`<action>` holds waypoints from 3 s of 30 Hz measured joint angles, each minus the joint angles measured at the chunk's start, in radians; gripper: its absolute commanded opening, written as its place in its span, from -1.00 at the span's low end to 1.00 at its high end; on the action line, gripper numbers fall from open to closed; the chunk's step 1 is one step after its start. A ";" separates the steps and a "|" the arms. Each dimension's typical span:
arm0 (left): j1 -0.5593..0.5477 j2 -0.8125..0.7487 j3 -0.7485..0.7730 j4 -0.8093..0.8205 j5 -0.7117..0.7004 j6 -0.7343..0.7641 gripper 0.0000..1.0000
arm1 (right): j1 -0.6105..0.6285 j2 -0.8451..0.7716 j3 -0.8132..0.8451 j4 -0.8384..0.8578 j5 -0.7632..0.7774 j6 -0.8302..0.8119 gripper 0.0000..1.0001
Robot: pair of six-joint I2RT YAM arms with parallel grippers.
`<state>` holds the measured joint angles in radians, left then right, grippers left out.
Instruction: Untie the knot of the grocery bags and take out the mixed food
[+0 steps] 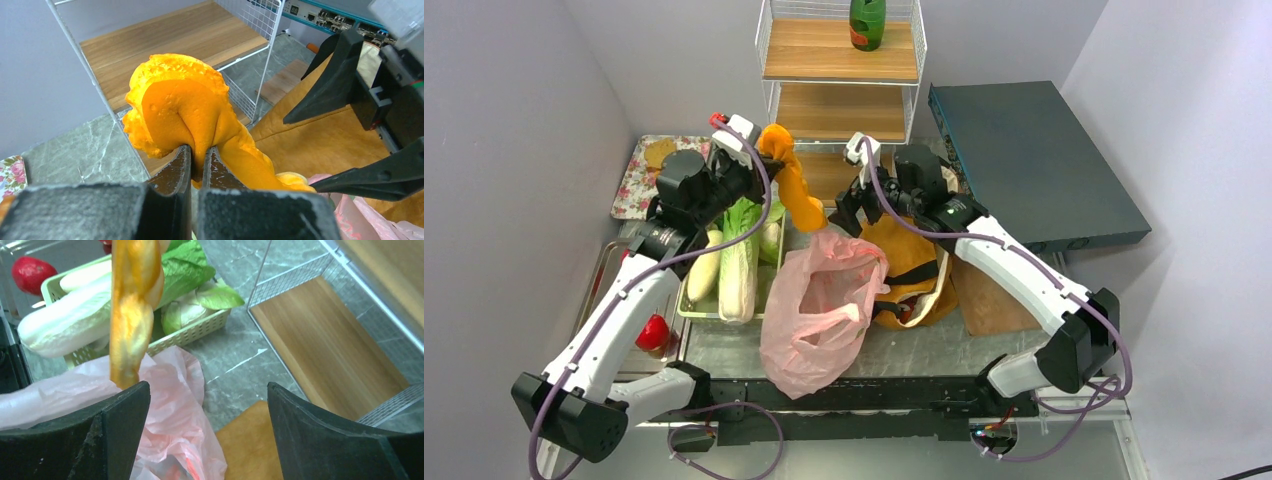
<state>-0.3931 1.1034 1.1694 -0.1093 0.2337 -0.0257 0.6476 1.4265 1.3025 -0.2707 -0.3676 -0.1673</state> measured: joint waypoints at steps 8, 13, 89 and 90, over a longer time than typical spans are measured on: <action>0.035 0.000 0.000 0.028 0.063 -0.019 -1.00 | -0.033 0.004 0.111 -0.032 -0.106 0.041 0.94; 0.039 0.000 0.000 0.076 0.155 -0.064 -1.00 | -0.021 0.108 0.304 -0.016 -0.195 0.108 0.91; 0.050 0.275 0.389 -1.036 0.327 0.285 -1.00 | 0.212 0.155 -0.236 0.660 -0.014 -1.315 -0.16; 0.052 0.275 0.388 -1.033 0.326 0.285 -1.00 | 0.212 0.155 -0.236 0.656 -0.009 -1.309 0.05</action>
<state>-0.3412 1.3785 1.5578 -1.1419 0.5594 0.2592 0.8593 1.5818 1.0664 0.3851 -0.3763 -1.4761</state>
